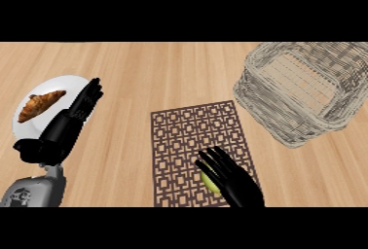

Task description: Pick the lemon from the placemat and place it in the basket

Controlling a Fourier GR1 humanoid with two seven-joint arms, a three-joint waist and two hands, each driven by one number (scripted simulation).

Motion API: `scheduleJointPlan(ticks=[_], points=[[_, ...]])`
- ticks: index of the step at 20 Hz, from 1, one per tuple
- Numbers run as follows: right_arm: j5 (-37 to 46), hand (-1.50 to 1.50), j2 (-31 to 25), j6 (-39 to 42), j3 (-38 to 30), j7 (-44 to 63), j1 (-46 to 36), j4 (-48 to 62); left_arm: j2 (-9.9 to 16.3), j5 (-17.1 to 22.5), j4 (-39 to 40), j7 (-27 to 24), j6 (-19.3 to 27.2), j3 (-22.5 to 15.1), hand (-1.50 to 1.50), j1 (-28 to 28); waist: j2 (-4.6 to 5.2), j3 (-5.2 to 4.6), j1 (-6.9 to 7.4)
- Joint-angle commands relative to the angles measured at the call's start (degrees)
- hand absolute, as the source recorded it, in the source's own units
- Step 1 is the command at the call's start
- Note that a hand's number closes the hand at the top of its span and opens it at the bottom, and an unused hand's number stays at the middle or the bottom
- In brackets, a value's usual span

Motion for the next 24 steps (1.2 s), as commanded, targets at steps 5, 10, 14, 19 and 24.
scheduleJointPlan(ticks=[5, 10, 14, 19, 24], points=[[1.7, 1.5, 0.89, -4.15, -2.39, -1.05, -7.03, 10.92, -1.43, -2.57, 6.42, -4.36, 0.33, -0.05, 0.0, -2.24, 0.08, 0.17, 0.08], [10.94, 1.5, 1.03, -7.39, 3.13, 6.91, -6.77, 9.0, -0.55, 0.15, -3.29, 3.07, -1.31, 0.68, 0.0, 0.47, -0.04, 0.17, 0.32], [9.9, 1.5, 0.25, -10.45, -0.02, 2.99, -5.95, 6.3, -3.14, -4.42, 0.32, -2.07, 1.49, -1.69, 0.0, 2.58, 0.0, 0.16, 0.11], [5.08, 1.5, 1.06, -3.01, -3.06, 26.23, -7.82, 6.72, -1.38, -1.92, -0.34, -0.14, -0.45, 0.07, 0.0, -0.37, 0.49, 0.13, 0.38], [-1.47, 1.5, 1.07, 3.49, -9.81, 45.61, -9.42, 8.25, -0.1, -1.38, -0.82, 0.11, -0.89, 1.28, 0.0, -0.83, 1.08, 0.01, 1.03]])
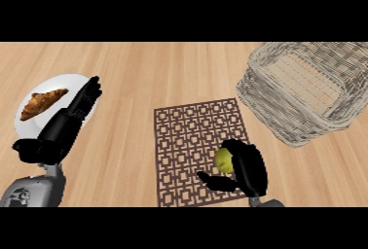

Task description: Pick the lemon from the placemat and place it in the basket

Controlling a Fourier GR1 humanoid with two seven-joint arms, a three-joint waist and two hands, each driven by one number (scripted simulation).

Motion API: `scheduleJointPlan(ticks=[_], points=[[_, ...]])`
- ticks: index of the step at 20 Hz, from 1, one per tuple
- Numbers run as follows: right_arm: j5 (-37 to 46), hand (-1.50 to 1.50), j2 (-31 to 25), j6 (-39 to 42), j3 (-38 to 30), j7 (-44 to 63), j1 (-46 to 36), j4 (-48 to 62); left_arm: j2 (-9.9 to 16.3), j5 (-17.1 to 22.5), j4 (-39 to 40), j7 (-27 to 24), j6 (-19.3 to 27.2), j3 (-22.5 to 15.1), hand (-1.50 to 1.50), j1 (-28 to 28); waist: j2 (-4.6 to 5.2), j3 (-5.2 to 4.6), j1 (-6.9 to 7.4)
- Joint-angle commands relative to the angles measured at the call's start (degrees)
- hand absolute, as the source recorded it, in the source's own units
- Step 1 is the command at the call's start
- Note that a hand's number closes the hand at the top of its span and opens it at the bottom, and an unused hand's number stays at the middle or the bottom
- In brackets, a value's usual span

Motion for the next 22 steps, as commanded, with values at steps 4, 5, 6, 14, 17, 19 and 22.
scheduleJointPlan(ticks=[4, 5, 6, 14, 17, 19, 22], points=[[-12.74, 1.5, -0.03, 6.53, -2.71, 30.76, -13.05, 0.16, -0.36, 1.01, 0.4, 0.01, -1.71, -1.14, 0.0, -1.54, 0.5, 0.12, 3.35], [-14.35, 1.5, -0.03, 4.58, -0.4, 34.66, -15.7, 0.04, -0.85, 0.39, 1.22, 0.32, -1.51, -1.94, 0.0, -2.26, 0.55, 0.17, 3.61], [-14.97, 1.5, -0.03, 4.22, -0.63, 38.45, -19.97, -1.34, -0.13, 0.99, 1.67, -0.91, -2.56, -1.45, 0.0, -0.88, 0.27, 0.05, 4.02], [-6.97, 1.5, -0.03, -9.01, 5.48, 62.02, -41.63, -3.23, -0.23, -0.05, 3.96, -0.84, -1.45, -0.98, 0.0, -3.16, -0.37, -0.11, 2.75], [-3.97, 1.5, -0.04, -10.09, 8.75, 71.39, -46.29, -1.87, -1.03, -0.18, 1.76, 0.75, -0.7, -1.53, 0.0, -2.73, -0.51, -0.04, 2.32], [-3.92, 1.5, -0.05, -2.98, 5.54, 74.66, -52.17, -2.69, 0.41, 0.79, 2.33, 0.73, -1.81, -0.15, 0.0, -2.76, -0.65, -0.06, 1.65], [-1.58, 1.5, -0.05, -2.5, 4.68, 77.25, -54.14, 0.36, -1.33, -0.2, 2.72, 1.21, 0.24, -0.69, 0.0, -3.16, -0.43, -0.03, 1.11]])
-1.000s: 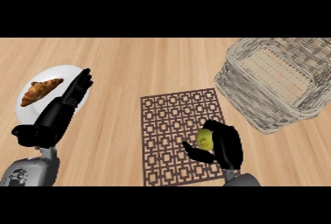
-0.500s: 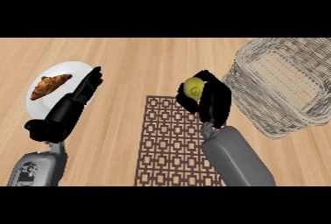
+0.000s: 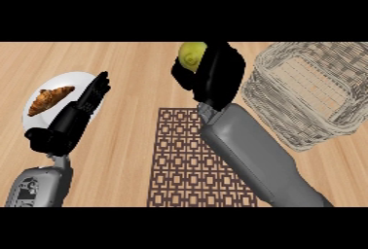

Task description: Pick the lemon from the placemat and place it in the basket

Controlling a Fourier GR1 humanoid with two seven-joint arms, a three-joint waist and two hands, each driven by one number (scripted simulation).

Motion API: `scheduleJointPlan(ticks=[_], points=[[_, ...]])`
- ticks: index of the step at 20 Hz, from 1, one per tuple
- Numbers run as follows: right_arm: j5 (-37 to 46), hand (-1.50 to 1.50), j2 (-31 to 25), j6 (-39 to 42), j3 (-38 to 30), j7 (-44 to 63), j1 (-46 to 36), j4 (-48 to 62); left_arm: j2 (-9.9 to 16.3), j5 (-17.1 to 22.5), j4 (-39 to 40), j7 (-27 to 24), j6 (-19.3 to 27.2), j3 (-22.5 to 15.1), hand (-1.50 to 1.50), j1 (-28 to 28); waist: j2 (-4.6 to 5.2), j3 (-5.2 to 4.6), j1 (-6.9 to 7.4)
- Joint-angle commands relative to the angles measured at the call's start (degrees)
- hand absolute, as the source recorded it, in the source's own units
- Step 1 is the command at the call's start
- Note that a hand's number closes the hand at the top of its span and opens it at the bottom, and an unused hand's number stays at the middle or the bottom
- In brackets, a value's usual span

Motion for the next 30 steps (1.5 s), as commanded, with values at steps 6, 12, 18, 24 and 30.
scheduleJointPlan(ticks=[6, 12, 18, 24, 30], points=[[5.81, 1.5, 0.4, 6.47, -7.66, 14.93, -13.17, 8.0, -0.01, -0.4, 0.18, -1.94, 0.88, 0.99, 0.0, 1.74, 0.12, 0.03, -1.3], [10.53, 1.5, -1.14, 2.88, -17.06, 10.94, -16.95, 16.41, 0.89, 0.97, -1.19, -1.68, -0.86, 1.42, 0.0, 2.46, 0.37, 0.04, -1.2], [11.26, 1.5, -7.13, -2.25, -25.94, 5.56, -18.03, 19.13, -0.96, -1.66, -2.61, -1.04, 1.34, -0.79, 0.0, 3.56, 0.37, 0.11, -1.19], [14.87, 1.5, -10.66, -1.61, -31.16, 3.62, -19.16, 20.13, -0.17, -0.9, -2.5, 0.87, 0.78, 0.14, 0.0, 1.94, 0.2, 0.1, -1.94], [12.91, 1.5, -11.06, -5.05, -35.62, -0.02, -11.27, 18.97, 0.73, 0.71, 1.69, -2.82, -0.1, 2.85, 0.0, 1.83, 0.22, 0.09, -2.62]])
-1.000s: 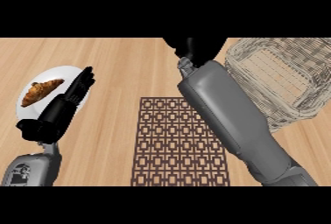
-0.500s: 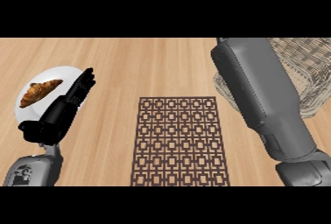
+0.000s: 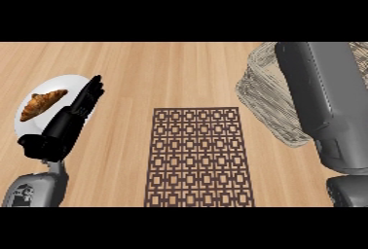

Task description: Pick the lemon from the placemat and place it in the basket

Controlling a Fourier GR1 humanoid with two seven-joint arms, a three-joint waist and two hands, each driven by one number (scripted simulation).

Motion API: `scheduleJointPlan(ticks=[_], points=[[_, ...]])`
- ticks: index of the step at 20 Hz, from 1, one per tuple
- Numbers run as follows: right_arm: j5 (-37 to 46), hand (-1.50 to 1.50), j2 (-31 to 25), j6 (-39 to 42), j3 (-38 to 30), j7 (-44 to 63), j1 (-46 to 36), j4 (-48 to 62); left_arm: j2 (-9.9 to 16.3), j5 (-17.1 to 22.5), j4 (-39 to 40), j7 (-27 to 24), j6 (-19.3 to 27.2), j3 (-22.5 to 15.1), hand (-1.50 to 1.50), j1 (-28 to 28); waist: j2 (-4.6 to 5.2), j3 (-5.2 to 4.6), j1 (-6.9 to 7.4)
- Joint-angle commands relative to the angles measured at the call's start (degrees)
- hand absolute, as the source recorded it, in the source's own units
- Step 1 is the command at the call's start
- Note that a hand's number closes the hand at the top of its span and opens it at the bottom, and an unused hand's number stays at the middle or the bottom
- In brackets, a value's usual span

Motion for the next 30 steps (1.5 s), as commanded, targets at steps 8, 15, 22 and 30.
scheduleJointPlan(ticks=[8, 15, 22, 30], points=[[-7.92, 1.5, -3.11, -5.18, -5.43, -6.34, 11.6, -2.96, -0.85, -0.9, 1.64, -0.04, 0.78, -0.18, 0.0, -1.4, -0.03, 0.02, -0.33], [-4.5, 1.5, -4.76, -7.24, -4.22, -7.7, 16.46, -3.09, 0.17, 0.21, -4.82, 0.98, -1.21, -0.15, 0.0, 3.28, -0.14, 0.01, 0.04], [-10.78, -1.5, -7.55, -20.39, -9.67, -16.68, 16.62, 1.93, -0.5, -0.09, 2.0, -0.74, -0.56, 0.59, 0.0, -0.81, 0.24, 0.05, 0.34], [-11.54, -1.5, -7.78, -17.95, -7.71, -18.56, 15.02, 1.22, -0.26, -0.11, -2.5, 0.91, -1.22, 0.3, 0.0, 2.04, 0.02, 0.02, 0.27]])
